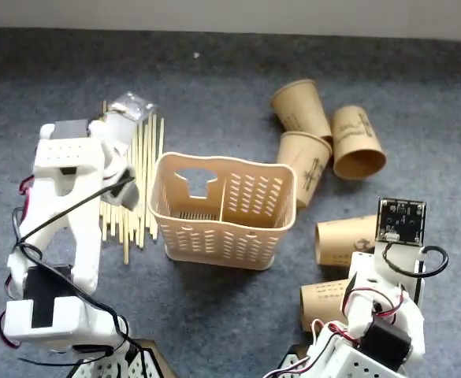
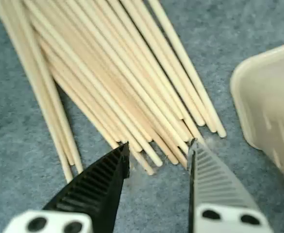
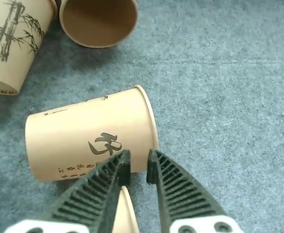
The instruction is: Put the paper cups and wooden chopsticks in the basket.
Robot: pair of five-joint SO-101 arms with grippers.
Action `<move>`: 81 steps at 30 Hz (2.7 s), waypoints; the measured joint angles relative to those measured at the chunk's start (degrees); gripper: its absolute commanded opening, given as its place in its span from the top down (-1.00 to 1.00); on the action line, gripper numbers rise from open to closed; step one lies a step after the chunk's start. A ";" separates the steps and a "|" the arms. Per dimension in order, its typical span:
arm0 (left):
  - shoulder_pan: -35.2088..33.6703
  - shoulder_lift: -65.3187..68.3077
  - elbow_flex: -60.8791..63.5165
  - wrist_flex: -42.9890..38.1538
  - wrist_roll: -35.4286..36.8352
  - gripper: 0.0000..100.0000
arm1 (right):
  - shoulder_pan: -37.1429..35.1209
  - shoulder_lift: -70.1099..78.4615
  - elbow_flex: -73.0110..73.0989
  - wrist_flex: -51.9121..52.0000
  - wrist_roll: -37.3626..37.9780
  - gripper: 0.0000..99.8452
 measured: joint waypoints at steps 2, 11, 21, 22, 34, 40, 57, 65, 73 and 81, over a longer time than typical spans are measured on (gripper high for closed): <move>-3.34 0.00 -2.55 0.09 0.70 0.55 | 0.00 0.00 0.00 0.00 0.00 0.85; -9.49 0.00 -5.10 -8.79 31.74 0.55 | 6.68 8.26 -9.23 -2.73 0.00 0.84; -4.66 0.00 11.69 -27.60 50.55 0.55 | 6.77 64.35 -43.60 0.62 -4.84 0.84; -4.66 0.00 12.66 -29.10 50.55 0.55 | 6.77 69.98 -46.95 2.02 -7.03 0.84; -4.66 0.00 14.33 -32.53 50.55 0.55 | -0.26 96.35 -69.36 18.37 -13.63 0.84; -4.66 0.00 14.33 -32.53 50.55 0.55 | -1.23 96.35 -69.36 18.73 -13.98 0.84; -4.66 0.00 14.33 -32.53 50.55 0.55 | -10.29 96.44 -65.58 21.27 -13.98 0.84; -4.66 0.00 14.33 -32.53 50.55 0.55 | -11.96 94.15 -70.86 27.87 -14.07 0.84; -4.66 0.00 14.33 -32.53 50.55 0.55 | -18.55 85.54 -69.27 29.10 -14.07 0.84; -4.66 0.00 14.33 -32.53 50.55 0.55 | -19.34 86.07 -63.91 29.10 -6.42 0.73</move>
